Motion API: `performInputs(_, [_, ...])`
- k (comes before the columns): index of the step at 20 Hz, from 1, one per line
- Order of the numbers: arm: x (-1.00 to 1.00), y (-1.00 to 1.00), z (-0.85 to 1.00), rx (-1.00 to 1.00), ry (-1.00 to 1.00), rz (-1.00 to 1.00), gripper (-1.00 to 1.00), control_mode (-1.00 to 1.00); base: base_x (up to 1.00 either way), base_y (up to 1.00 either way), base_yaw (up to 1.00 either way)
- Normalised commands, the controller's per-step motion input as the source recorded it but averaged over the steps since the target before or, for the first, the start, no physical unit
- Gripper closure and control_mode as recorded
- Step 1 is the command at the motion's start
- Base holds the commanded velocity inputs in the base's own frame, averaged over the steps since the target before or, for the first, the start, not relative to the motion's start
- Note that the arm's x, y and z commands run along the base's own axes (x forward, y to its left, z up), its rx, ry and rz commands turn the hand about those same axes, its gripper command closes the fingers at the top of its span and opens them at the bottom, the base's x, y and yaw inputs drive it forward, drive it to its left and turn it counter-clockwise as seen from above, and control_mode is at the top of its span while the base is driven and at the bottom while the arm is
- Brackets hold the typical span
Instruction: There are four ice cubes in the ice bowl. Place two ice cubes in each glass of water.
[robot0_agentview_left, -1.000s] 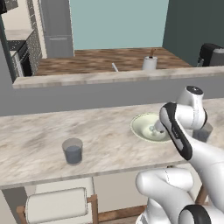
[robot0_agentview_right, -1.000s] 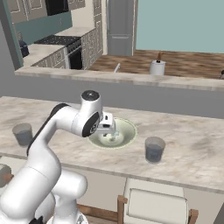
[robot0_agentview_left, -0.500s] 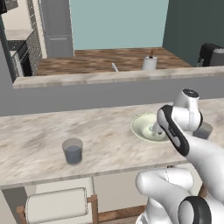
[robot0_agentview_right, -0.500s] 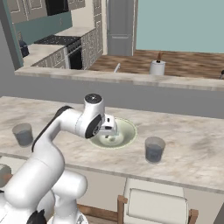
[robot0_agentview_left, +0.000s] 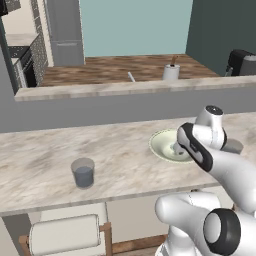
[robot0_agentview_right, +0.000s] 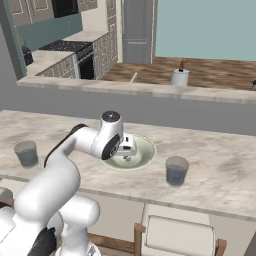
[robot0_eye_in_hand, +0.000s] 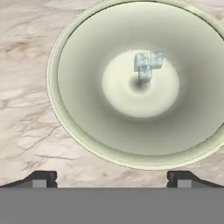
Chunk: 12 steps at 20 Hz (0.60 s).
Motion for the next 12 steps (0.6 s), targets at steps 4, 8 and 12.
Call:
performInputs(4, [0.27,-0.03,-0.16,0.0,0.0,0.0,-1.0,-1.0,0.0,0.0,0.0])
performInputs(8, [0.28,0.0,-0.16,0.0,0.0,0.0,-1.0,-1.0,0.0,0.0,0.0])
performInputs(12, [0.23,-0.04,-0.19,0.0,0.0,0.0,-1.0,-1.0,0.0,0.0,0.0])
